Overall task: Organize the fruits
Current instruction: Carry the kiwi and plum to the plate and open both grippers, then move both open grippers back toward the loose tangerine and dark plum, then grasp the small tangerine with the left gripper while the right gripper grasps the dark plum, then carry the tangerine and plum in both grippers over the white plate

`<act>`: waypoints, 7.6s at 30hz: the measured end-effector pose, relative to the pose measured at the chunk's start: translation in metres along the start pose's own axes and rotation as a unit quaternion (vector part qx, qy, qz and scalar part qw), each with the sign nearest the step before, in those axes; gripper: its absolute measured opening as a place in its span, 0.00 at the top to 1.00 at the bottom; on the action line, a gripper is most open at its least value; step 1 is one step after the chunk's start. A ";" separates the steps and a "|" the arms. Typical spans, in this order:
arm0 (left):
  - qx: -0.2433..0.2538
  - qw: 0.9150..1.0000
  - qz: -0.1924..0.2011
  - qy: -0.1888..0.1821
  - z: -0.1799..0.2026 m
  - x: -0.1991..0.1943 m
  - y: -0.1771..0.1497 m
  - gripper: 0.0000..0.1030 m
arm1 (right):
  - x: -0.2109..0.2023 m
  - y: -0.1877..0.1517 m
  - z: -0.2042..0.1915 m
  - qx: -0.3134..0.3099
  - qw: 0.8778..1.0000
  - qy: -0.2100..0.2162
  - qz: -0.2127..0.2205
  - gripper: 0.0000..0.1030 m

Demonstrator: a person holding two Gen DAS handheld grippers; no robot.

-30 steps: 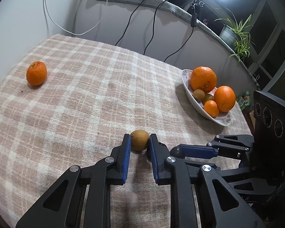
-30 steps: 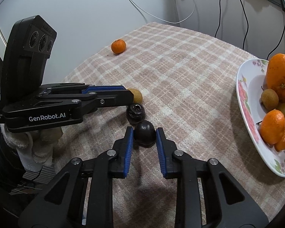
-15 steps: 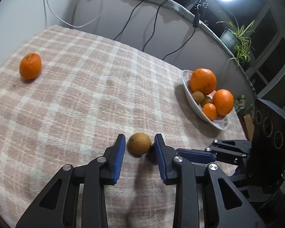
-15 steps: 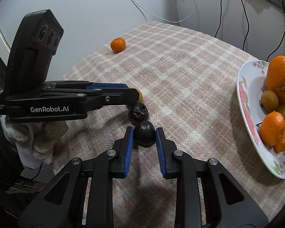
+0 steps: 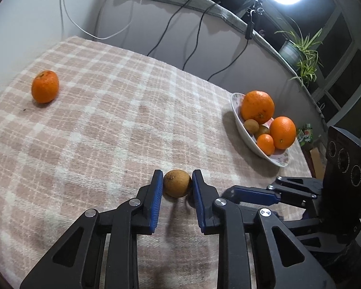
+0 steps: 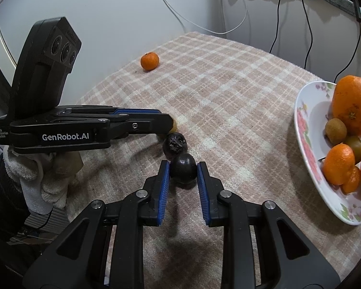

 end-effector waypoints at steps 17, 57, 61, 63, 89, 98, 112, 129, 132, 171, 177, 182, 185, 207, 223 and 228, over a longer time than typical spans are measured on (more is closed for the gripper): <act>0.037 0.998 0.021 -0.037 0.048 0.001 0.026 0.78 | -0.063 0.000 0.043 0.031 0.997 -0.051 0.058 0.77; 0.082 0.995 -0.003 -0.063 0.120 0.081 0.067 0.78 | -0.062 0.009 0.111 0.061 0.992 -0.094 0.066 0.77; 0.082 0.995 -0.002 -0.061 0.119 0.082 0.068 0.78 | -0.060 0.012 0.112 0.061 0.991 -0.096 0.067 0.77; 0.080 0.995 -0.001 -0.059 0.118 0.083 0.070 0.77 | -0.060 0.012 0.113 0.061 0.991 -0.096 0.069 0.77; 0.077 0.996 0.028 -0.032 0.109 0.065 0.081 0.23 | -0.074 0.017 0.104 0.053 0.988 -0.106 0.094 0.14; 0.079 0.996 0.047 -0.015 0.095 0.044 0.083 0.23 | -0.073 0.017 0.095 0.053 0.988 -0.110 0.090 0.14; 0.050 0.994 0.086 0.035 0.028 -0.011 0.086 0.23 | -0.073 0.032 0.068 0.038 0.989 -0.096 0.107 0.14; 0.041 0.985 0.110 0.127 -0.040 -0.049 0.075 0.23 | -0.032 0.034 0.033 0.017 0.995 -0.064 0.070 0.14; 0.047 0.982 0.115 0.142 -0.046 -0.055 0.075 0.23 | -0.026 0.034 0.029 0.015 0.996 -0.058 0.062 0.14; -0.006 0.985 0.068 0.156 -0.135 -0.016 0.088 0.42 | 0.014 0.025 0.017 0.023 0.999 -0.034 0.022 0.34; -0.011 0.986 0.055 0.159 -0.143 -0.006 0.089 0.44 | 0.020 0.019 0.012 0.014 1.000 -0.025 0.008 0.45; -0.011 0.985 0.048 0.163 -0.146 -0.002 0.093 0.47 | 0.025 0.019 0.005 0.004 1.000 -0.017 0.000 0.56; -0.013 0.985 0.040 0.167 -0.149 0.004 0.094 0.51 | 0.027 0.018 0.002 -0.006 1.000 -0.018 -0.004 0.58; -0.006 0.983 0.044 0.177 -0.146 0.000 0.093 0.64 | 0.020 0.018 -0.001 -0.017 1.000 -0.025 0.004 0.75; 0.013 0.988 0.053 0.141 -0.108 -0.001 0.089 0.64 | -0.011 0.017 0.016 0.007 0.998 -0.042 0.040 0.75; 0.026 0.991 0.056 0.121 -0.082 0.005 0.093 0.64 | -0.027 0.014 0.027 0.021 0.997 -0.053 0.054 0.75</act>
Point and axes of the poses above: each gripper's, at about its wrist camera, not at the fingertips, and x roughly the way its jaws point, z to its right, y to its top, the point moved 9 cm from there along x, roughly the way its jaws point
